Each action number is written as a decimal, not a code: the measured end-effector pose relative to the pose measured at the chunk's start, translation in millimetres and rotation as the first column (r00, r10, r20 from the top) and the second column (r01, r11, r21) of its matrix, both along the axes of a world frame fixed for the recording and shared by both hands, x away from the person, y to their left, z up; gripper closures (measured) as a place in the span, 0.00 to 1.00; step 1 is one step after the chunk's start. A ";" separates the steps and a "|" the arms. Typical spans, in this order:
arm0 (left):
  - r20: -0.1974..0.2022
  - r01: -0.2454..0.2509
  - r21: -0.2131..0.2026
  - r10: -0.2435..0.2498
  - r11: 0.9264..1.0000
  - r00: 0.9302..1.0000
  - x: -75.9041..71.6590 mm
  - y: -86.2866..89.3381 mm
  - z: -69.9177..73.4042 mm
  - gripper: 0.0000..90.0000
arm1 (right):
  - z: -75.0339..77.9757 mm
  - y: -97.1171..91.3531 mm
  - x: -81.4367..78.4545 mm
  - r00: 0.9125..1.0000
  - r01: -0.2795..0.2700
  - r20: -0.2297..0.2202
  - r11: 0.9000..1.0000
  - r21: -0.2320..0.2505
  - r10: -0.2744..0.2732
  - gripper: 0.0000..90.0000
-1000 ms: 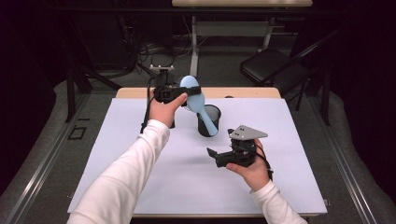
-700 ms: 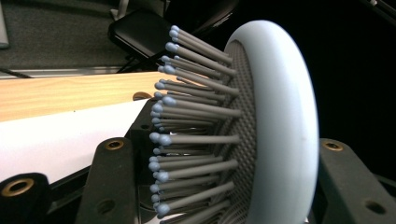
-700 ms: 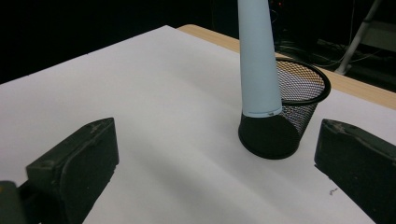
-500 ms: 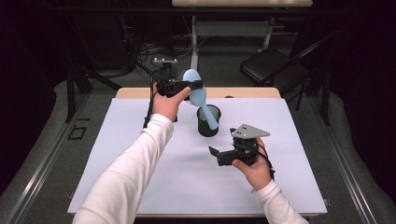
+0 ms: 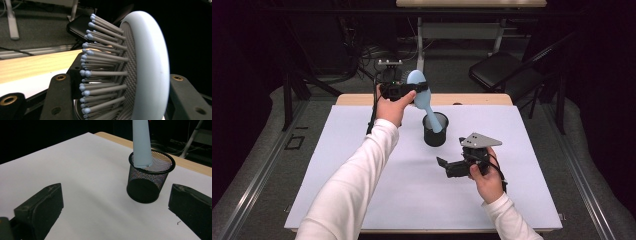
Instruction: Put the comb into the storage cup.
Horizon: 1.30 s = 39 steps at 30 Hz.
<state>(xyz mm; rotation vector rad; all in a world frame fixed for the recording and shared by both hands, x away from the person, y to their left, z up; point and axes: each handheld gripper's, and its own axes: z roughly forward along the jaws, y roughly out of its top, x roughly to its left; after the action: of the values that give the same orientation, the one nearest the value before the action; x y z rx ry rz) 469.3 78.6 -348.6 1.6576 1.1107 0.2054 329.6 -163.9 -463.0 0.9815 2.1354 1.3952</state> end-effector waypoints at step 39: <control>0.131 -0.083 -0.037 0.088 0.996 0.987 9.4 6.1 -29.2 0.54 | -2.6 0.4 0.8 1.000 0.004 -0.001 1.000 -0.015 -0.004 0.00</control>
<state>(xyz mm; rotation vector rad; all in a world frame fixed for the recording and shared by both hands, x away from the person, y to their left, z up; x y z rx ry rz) 478.8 84.7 -377.8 1.5473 1.0796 0.3472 330.4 -163.4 -465.6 0.9800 2.1406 1.3756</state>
